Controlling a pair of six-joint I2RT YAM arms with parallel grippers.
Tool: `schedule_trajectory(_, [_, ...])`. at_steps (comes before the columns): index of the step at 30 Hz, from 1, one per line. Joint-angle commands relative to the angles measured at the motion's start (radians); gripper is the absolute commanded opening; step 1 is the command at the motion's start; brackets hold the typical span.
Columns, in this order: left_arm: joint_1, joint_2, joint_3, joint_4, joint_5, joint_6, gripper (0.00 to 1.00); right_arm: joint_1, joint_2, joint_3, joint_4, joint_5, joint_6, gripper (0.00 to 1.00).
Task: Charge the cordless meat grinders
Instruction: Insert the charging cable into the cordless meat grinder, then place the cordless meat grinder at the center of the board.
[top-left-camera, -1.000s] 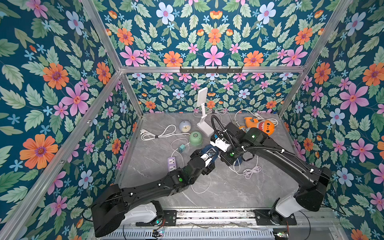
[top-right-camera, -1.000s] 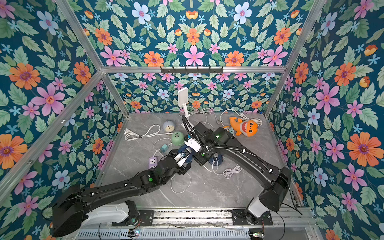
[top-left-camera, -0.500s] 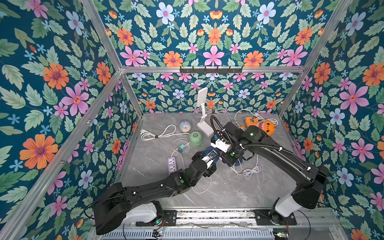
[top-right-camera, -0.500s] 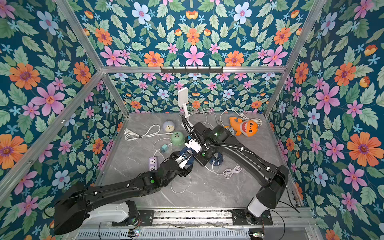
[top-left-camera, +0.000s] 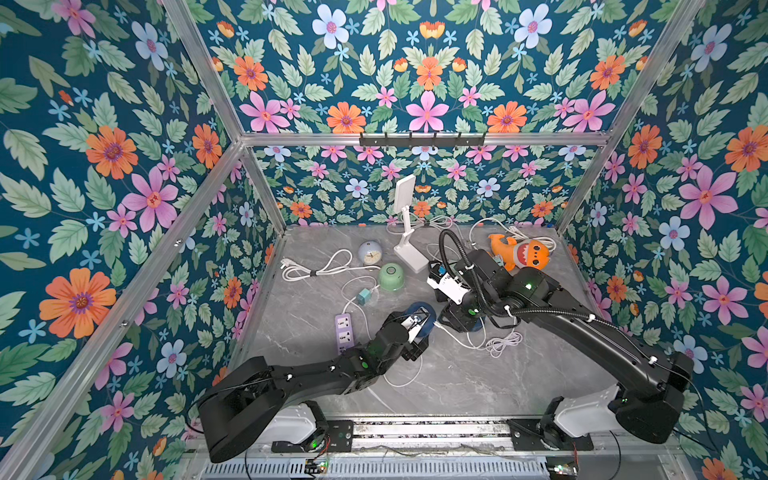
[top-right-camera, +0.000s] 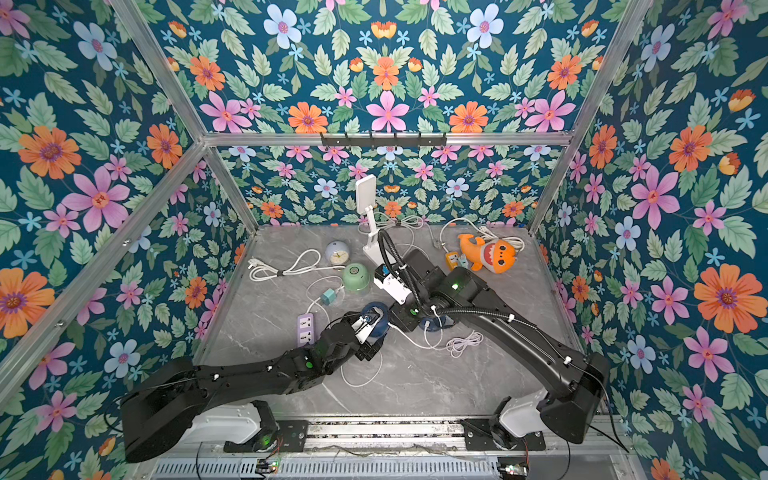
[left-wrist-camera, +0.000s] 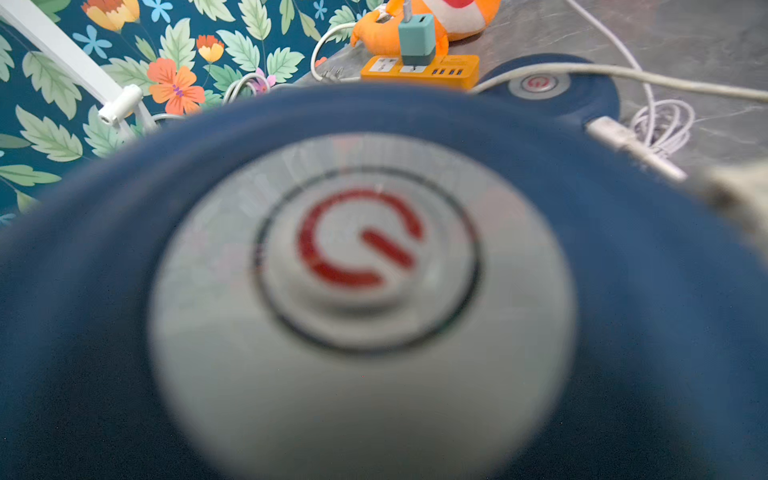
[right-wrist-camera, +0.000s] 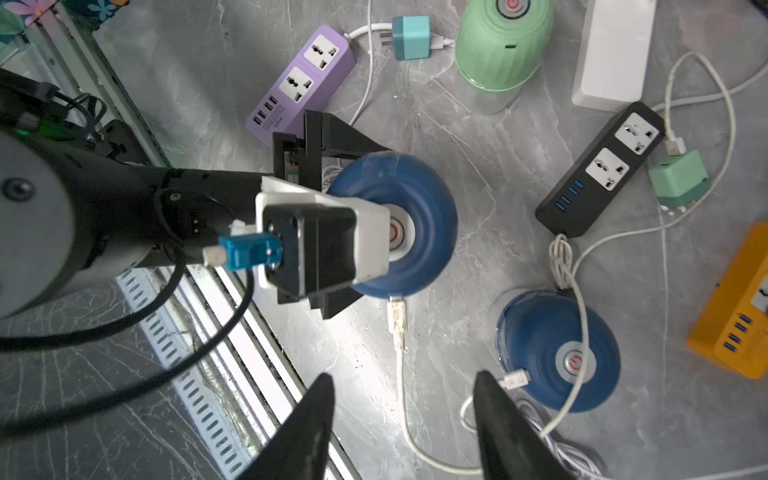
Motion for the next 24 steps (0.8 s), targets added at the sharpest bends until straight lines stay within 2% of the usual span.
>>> schedule_trajectory(1, [0.015,0.073,0.008,0.191,0.038,-0.036,0.55,-0.007,-0.060,-0.037,0.056,0.053,0.022,0.71])
schedule_trajectory(5, [0.054,0.210,0.043,0.319,0.075,-0.089,0.55,-0.033,-0.124,-0.070,0.085,0.074,0.046,0.79])
schedule_trajectory(10, [0.072,0.370,0.085,0.472,0.095,-0.141,0.57,-0.092,-0.174,-0.087,0.106,0.092,0.064,0.81])
schedule_trajectory(16, [0.073,0.517,0.126,0.562,0.132,-0.198,0.61,-0.138,-0.180,-0.088,0.118,0.109,0.069,0.82])
schedule_trajectory(18, [0.072,0.541,0.127,0.584,0.128,-0.212,0.67,-0.143,-0.174,-0.091,0.126,0.109,0.070,0.83])
schedule_trajectory(21, [0.071,0.557,0.120,0.583,0.106,-0.219,0.98,-0.144,-0.158,-0.087,0.140,0.105,0.071,0.83])
schedule_trajectory(24, [0.070,0.549,0.094,0.592,0.093,-0.219,1.00,-0.146,-0.137,-0.079,0.153,0.096,0.069,0.83])
